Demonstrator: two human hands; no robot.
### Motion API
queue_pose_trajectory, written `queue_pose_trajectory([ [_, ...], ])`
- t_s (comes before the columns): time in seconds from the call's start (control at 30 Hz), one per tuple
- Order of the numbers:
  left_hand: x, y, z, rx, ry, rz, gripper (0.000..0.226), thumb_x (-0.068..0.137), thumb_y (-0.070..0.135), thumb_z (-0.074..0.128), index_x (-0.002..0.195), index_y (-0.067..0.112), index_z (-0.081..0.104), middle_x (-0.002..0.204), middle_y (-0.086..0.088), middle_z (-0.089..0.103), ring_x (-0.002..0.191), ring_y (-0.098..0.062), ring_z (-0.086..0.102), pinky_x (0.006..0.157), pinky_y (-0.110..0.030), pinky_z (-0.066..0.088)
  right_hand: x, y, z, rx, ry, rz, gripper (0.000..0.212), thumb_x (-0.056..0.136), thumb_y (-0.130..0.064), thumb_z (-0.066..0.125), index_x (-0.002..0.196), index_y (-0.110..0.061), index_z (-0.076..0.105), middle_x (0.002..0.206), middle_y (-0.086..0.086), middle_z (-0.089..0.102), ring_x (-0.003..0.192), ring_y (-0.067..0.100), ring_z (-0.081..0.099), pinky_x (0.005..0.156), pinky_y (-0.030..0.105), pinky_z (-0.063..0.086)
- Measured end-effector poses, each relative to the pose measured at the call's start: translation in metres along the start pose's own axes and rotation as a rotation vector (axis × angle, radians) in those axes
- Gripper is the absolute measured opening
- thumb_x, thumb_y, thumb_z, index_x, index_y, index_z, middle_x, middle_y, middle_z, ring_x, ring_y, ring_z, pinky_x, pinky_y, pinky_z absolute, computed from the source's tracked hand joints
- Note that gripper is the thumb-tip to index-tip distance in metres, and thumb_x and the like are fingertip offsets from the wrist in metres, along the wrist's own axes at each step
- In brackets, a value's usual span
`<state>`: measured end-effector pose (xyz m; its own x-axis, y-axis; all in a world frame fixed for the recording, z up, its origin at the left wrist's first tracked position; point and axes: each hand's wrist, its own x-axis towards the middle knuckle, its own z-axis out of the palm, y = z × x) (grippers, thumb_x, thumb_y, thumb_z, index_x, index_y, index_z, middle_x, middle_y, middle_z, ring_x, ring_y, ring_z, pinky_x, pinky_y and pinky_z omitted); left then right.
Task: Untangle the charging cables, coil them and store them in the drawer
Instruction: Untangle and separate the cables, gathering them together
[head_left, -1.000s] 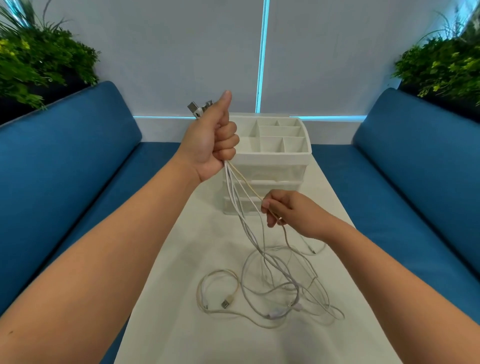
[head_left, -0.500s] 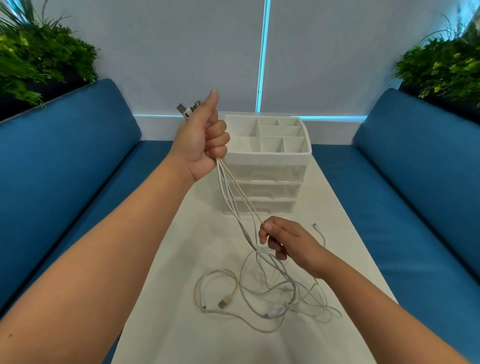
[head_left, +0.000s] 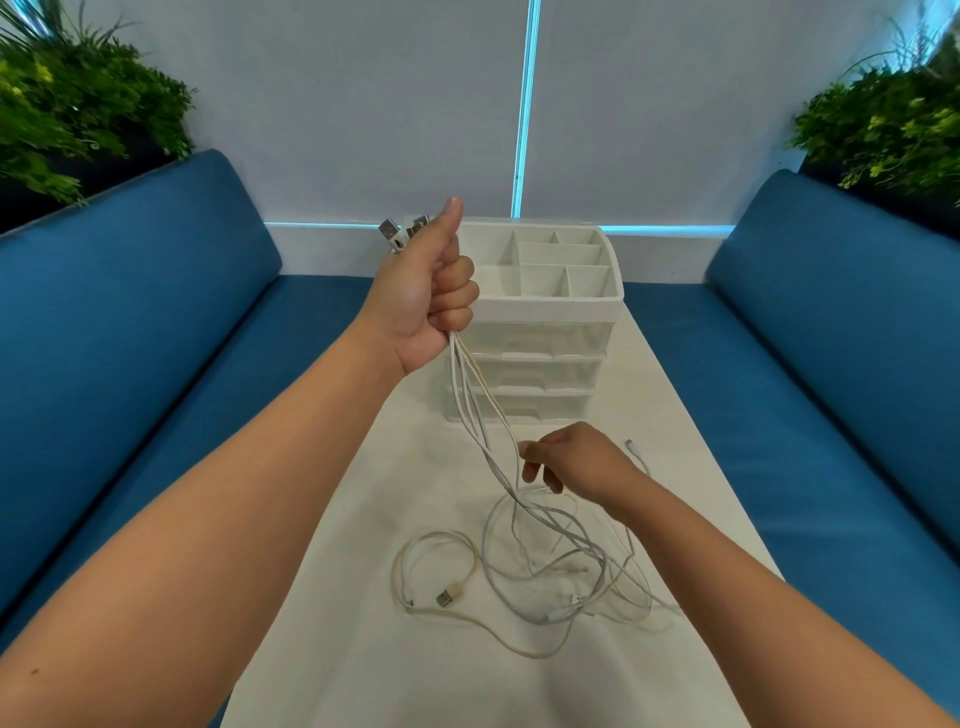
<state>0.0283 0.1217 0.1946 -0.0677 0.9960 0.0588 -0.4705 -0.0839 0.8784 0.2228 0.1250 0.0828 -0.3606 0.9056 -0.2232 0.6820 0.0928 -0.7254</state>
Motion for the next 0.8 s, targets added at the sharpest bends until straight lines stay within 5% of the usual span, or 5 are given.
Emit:
queue_pose_trajectory([
  [0.23, 0.001, 0.011, 0.000, -0.035, -0.001, 0.032, 0.053, 0.099, 0.047, 0.051, 0.060, 0.027, 0.020, 0.050, 0.009, 0.016, 0.042, -0.006, 0.013, 0.036, -0.018, 0.012, -0.003, 0.010, 0.006, 0.154, 0.097, -0.121, 0.044, 0.098, -0.045, 0.047, 0.065, -0.019, 0.062, 0.055, -0.006, 0.048, 0.046, 0.007, 0.041, 0.061, 0.030, 0.036],
  [0.43, 0.001, 0.017, 0.005, -0.087, 0.019, 0.057, 0.054, 0.099, 0.048, 0.051, 0.059, 0.027, 0.020, 0.051, 0.009, 0.014, 0.045, -0.008, 0.009, 0.040, -0.020, 0.008, -0.005, -0.009, 0.007, 0.043, 0.096, -0.447, 0.018, 0.103, -0.030, 0.039, 0.117, -0.024, 0.050, 0.084, -0.006, 0.061, 0.066, 0.008, 0.061, 0.068, 0.029, 0.050],
  [0.53, 0.001, 0.016, 0.007, -0.102, 0.025, 0.065, 0.054, 0.099, 0.048, 0.051, 0.058, 0.027, 0.021, 0.050, 0.009, 0.014, 0.044, -0.008, 0.010, 0.039, -0.020, 0.008, -0.005, -0.027, 0.008, 0.032, 0.248, -0.615, 0.021, 0.105, -0.027, 0.036, 0.105, -0.017, 0.055, 0.077, -0.010, 0.055, 0.067, 0.007, 0.052, 0.065, 0.029, 0.047],
  [0.6, 0.001, 0.017, 0.005, -0.107, 0.031, 0.069, 0.054, 0.099, 0.047, 0.051, 0.058, 0.027, 0.022, 0.049, 0.009, 0.015, 0.043, -0.007, 0.010, 0.039, -0.020, 0.008, -0.007, -0.027, 0.011, -0.102, 0.366, -0.655, 0.033, 0.104, -0.041, 0.026, 0.094, -0.020, 0.048, 0.069, -0.006, 0.054, 0.061, 0.014, 0.051, 0.058, 0.036, 0.044],
  [0.8, 0.002, 0.009, 0.011, -0.117, 0.018, 0.027, 0.056, 0.099, 0.046, 0.052, 0.053, 0.027, 0.026, 0.049, 0.009, 0.017, 0.042, -0.006, 0.013, 0.035, -0.018, 0.012, -0.008, -0.024, 0.017, -0.430, 0.446, -0.564, 0.044, 0.098, -0.052, 0.013, 0.074, -0.020, 0.032, 0.047, -0.005, 0.033, 0.048, 0.027, 0.041, 0.050, 0.031, 0.028],
])
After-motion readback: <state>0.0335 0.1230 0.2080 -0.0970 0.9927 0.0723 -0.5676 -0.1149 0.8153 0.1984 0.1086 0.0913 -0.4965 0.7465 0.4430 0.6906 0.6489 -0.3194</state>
